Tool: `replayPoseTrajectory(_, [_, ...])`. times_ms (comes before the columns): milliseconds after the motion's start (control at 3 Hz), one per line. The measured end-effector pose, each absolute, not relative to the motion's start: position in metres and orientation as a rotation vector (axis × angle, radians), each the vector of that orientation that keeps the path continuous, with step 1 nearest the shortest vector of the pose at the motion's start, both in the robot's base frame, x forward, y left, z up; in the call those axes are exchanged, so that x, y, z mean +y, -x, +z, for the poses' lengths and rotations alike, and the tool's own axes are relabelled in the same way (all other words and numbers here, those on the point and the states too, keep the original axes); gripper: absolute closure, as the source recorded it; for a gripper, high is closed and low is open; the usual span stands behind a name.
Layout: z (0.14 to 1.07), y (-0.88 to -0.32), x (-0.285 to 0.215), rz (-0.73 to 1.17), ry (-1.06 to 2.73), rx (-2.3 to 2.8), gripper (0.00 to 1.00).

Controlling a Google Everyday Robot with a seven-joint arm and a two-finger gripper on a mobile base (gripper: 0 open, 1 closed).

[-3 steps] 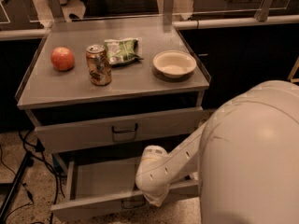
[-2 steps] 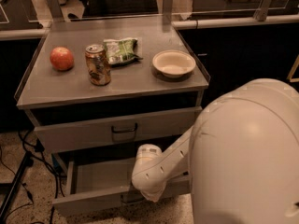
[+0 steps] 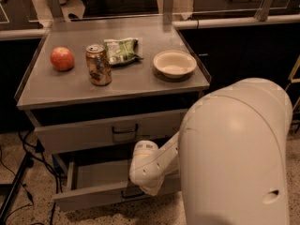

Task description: Close middle drawer

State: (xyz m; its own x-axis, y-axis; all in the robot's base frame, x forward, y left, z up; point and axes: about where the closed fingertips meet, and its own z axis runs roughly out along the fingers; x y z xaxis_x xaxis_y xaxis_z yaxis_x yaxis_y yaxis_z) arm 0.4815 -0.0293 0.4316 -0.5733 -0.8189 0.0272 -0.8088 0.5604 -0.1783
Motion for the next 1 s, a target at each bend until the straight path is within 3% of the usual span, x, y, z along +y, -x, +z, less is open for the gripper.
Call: replayPoseTrajectory(1000, [0.402, -0.523, -0.058, -0.365, 1.313, 2.801, 1.0])
